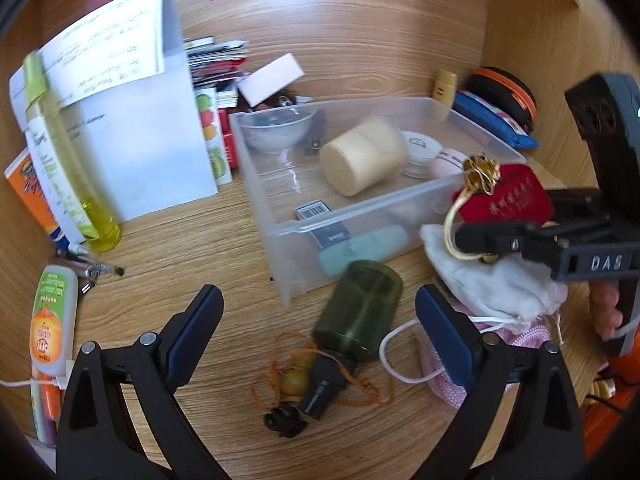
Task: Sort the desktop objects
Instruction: 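Move the left gripper to the green glass bottle while the right approaches the red velvet pouch, then close the left gripper on the green bottle while the right gripper grasps and lifts the red pouch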
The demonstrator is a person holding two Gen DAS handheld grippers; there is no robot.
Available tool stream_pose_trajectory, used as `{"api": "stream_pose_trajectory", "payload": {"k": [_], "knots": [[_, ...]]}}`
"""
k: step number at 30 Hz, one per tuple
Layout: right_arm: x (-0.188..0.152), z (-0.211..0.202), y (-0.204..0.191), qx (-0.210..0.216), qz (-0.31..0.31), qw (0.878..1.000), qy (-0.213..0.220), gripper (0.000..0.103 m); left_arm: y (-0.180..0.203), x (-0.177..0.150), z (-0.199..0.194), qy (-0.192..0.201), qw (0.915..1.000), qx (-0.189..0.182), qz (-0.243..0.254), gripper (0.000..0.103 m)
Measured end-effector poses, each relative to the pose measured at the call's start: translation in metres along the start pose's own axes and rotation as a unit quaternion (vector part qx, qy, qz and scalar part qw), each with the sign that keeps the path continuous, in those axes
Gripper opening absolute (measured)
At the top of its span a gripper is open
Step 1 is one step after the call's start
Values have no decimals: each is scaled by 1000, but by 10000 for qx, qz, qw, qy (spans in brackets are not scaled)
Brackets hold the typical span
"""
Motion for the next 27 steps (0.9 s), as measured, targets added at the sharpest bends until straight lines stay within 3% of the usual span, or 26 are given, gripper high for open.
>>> {"api": "stream_pose_trajectory", "payload": {"k": [3,8,12,19,23,27], "knots": [[0,-5,0,0,-33,10000,50,20,5,2,6,-97,9999,-15,97,98],[-2,-15,3,40,-51,9998,168,14,6,6,18,-267,9995,-154,46,97],[-2,-29,6,83,-99,9994,333,11,10,6,23,-382,9989,-255,34,77],[1,-44,10,165,-101,9986,501,10,8,3,27,-429,9990,-106,43,69],[3,-48,10,182,-93,9982,560,10,2,-1,29,-501,9987,27,18,52],[3,-51,10,149,-89,9981,598,10,-4,-7,26,-552,9984,-95,-113,41]]}}
Point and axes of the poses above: each gripper's, at about its wrist camera, not at the fingertips, and z roughly the way its jaws point, y to its right, x to its top, the point moved 4 cm from there along z, roughly the way its jaws point
